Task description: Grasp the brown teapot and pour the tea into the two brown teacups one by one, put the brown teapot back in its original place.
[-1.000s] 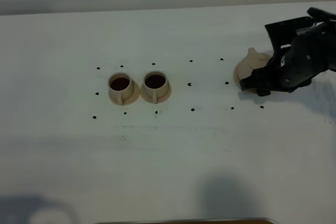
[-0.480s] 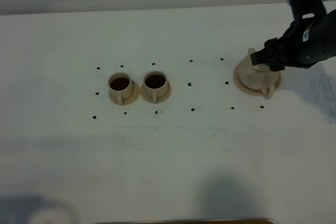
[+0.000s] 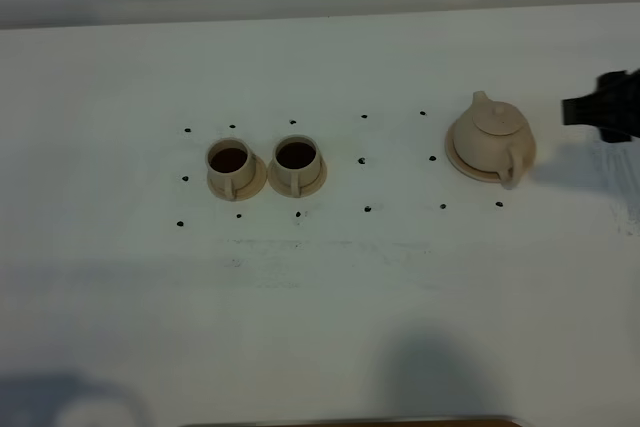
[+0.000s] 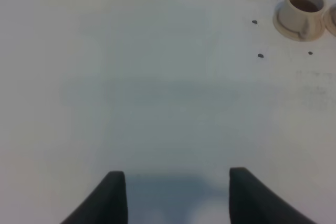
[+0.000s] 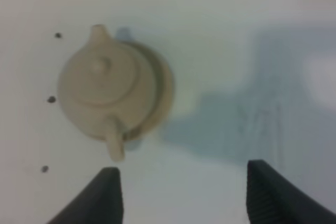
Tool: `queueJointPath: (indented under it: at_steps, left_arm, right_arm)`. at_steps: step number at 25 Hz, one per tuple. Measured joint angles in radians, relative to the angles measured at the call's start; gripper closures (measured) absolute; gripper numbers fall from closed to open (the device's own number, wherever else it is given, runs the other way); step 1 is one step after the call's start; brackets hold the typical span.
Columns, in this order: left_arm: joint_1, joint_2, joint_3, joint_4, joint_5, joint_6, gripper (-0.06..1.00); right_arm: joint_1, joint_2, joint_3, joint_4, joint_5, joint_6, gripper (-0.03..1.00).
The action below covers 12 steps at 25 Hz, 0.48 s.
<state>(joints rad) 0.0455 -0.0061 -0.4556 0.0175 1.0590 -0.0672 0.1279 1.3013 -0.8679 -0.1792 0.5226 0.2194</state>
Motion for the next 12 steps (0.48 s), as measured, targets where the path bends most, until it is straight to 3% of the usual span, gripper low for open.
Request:
queueJointPath:
  at_steps: [5, 12]
  left_arm:
    - [0.0, 0.0, 0.0, 0.0, 0.0, 0.0, 0.44]
    - [0.0, 0.0, 0.0, 0.0, 0.0, 0.0, 0.44]
  right_arm:
    - [-0.071, -0.189, 0.078, 0.04, 0.019, -0.043, 0.47]
    - [-0.089, -0.422, 0.16, 0.072, 0.129, -0.084, 0.48]
